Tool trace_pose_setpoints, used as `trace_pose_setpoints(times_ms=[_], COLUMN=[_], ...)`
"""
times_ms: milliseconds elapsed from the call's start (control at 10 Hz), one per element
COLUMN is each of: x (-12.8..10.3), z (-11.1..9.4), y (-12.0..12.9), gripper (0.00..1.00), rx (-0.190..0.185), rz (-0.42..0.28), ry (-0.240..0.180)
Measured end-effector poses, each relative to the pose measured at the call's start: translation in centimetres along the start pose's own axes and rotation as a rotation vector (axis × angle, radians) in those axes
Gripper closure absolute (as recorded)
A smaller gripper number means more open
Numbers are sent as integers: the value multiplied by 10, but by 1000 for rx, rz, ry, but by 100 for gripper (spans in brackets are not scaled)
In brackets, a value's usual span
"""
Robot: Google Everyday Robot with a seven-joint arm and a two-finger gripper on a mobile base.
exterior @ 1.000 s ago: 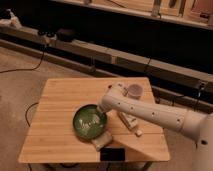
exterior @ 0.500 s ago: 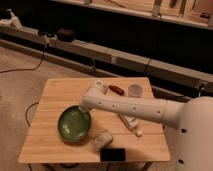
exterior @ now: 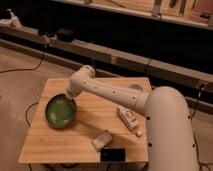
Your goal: Drag the ceramic bowl in a circle
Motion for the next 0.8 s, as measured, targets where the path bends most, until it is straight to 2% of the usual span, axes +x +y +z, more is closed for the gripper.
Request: trace_pose_setpoints(times_ms=[200,500,700,800], x=[-12,-70,-117,-141], z=[3,-21,-40,-48], y=[48,124,147,148], gripper=[100,100,100,100], rx=[-16,-90,-134,-149], rz=[93,279,372,400], ry=[-15,-31,-47,-58])
